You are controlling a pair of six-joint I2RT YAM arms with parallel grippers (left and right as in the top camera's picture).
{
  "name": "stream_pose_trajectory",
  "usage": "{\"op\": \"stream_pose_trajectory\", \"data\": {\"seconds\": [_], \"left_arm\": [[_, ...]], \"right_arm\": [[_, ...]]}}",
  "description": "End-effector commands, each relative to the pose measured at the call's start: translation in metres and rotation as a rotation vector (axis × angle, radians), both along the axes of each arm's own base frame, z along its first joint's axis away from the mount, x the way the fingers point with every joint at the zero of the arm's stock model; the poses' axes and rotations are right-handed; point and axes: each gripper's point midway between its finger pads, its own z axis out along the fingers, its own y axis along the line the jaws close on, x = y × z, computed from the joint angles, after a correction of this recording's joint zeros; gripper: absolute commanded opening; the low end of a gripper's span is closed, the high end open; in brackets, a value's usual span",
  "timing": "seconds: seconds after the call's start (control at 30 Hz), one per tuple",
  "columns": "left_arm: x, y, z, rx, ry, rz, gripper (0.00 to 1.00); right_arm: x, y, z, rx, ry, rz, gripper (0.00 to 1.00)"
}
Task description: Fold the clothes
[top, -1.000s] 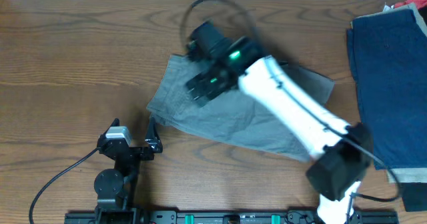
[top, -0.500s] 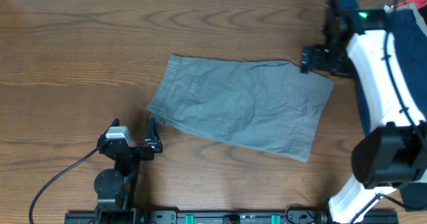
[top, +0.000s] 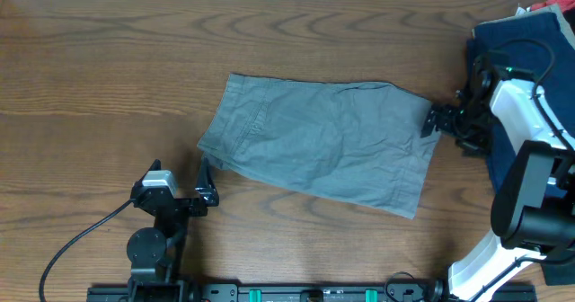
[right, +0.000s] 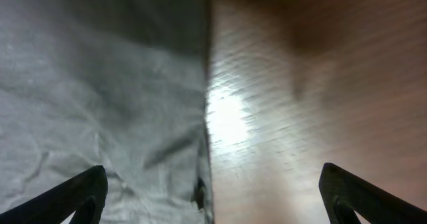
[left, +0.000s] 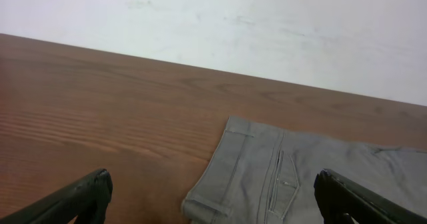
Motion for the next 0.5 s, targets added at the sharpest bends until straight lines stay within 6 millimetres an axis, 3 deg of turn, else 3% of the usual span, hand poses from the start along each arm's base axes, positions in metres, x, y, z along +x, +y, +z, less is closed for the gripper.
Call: {"op": "stream_pose_trajectory", "data": {"seconds": [0.0, 0.07, 0.17, 0.3, 0.4, 0.47], "left_arm": [[-0.001, -0.003, -0.016, 0.005, 0.049, -0.017, 0.98], [-0.001, -0.003, -0.016, 0.005, 0.049, -0.017, 0.98], [-0.001, -0.003, -0.016, 0.005, 0.049, -0.017, 0.98], [-0.001, -0.003, -0.016, 0.005, 0.049, -0.017, 0.98], [-0.001, -0.003, -0.016, 0.005, 0.049, -0.017, 0.98], [-0.001, -0.003, -0.016, 0.005, 0.049, -0.017, 0.98]], "right_arm": [[-0.004, 0.02, -0.01, 0.04, 0.001, 0.022, 0.99], [-0.007, 0.026, -0.018, 0.04, -0.002, 0.036, 0.99], [-0.007, 0.031, -0.027, 0.038, -0.017, 0.052, 0.76], [-0.005, 0.036, -0.03, 0.036, -0.032, 0.06, 0.54], [0.002, 0.039, -0.03, 0.032, -0.061, 0.071, 0.49], [0.01, 0.038, -0.03, 0.027, -0.093, 0.074, 0.41]]}}
